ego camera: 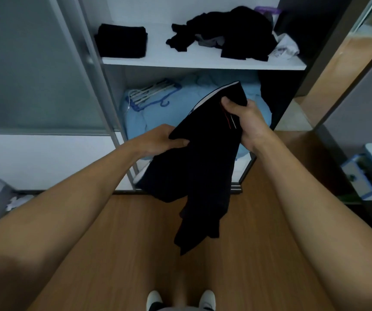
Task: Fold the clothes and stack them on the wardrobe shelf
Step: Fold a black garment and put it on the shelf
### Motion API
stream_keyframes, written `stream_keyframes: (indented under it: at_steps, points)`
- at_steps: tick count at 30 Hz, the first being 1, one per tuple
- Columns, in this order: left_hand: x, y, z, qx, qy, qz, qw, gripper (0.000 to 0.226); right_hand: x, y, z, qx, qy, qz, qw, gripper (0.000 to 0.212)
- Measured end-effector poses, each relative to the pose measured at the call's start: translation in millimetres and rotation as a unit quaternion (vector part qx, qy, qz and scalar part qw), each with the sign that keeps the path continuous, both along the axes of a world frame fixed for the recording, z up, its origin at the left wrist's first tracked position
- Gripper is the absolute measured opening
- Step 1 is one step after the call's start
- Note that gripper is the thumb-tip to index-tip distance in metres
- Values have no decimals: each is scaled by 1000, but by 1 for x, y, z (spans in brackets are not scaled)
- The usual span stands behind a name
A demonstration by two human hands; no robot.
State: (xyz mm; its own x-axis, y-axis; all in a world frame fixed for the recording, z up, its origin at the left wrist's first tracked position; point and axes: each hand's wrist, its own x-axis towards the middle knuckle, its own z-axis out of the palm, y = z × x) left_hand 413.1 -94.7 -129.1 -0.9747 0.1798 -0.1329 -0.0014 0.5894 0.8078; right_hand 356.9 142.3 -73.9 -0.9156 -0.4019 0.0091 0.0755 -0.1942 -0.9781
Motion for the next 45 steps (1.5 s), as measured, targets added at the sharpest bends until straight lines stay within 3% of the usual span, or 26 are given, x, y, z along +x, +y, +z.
stream_keyframes:
  at_steps: [4,12,15,17,19,21,23,25,28,33,36,38,42,45]
  points:
    - [4,0,-4,18,0,-6,1000,8,-6,21,-8,57,40,-29,997,13]
    - [-1,-17,13,-79,1,-112,991,23,-5,42,-28,121,57,-41,990,15]
    - [-9,-24,7,-188,48,-134,972,10,2,39,-37,159,64,2,985,9]
    - [-14,-28,-1,-305,49,-92,947,23,8,34,-43,187,74,32,979,9]
    - [-14,-26,-7,-357,23,-44,933,23,12,31,-46,207,82,58,973,10]
    - [-13,-23,-10,-281,-17,-50,958,12,15,32,-48,199,74,59,975,12]
    - [-10,-20,-9,-195,-39,-62,978,18,15,38,-52,177,62,50,981,12]
    - [-12,-19,-6,-202,5,-77,976,20,15,45,-57,170,51,50,983,10]
    - [-12,-6,5,-297,127,-135,937,18,12,53,-71,171,34,48,983,13]
    - [-5,16,30,-316,259,-195,892,27,2,58,-99,153,6,-20,988,22]
    - [-1,19,45,-330,308,-201,869,30,-8,60,-103,138,-16,-11,990,59]
    - [4,21,56,-318,346,-214,857,36,-16,60,-102,103,-22,11,994,69]
    - [14,32,79,-332,421,-229,812,41,-27,54,-86,35,-10,55,998,34]
    - [15,28,87,-343,423,-180,819,42,-31,49,-69,18,21,25,999,13]
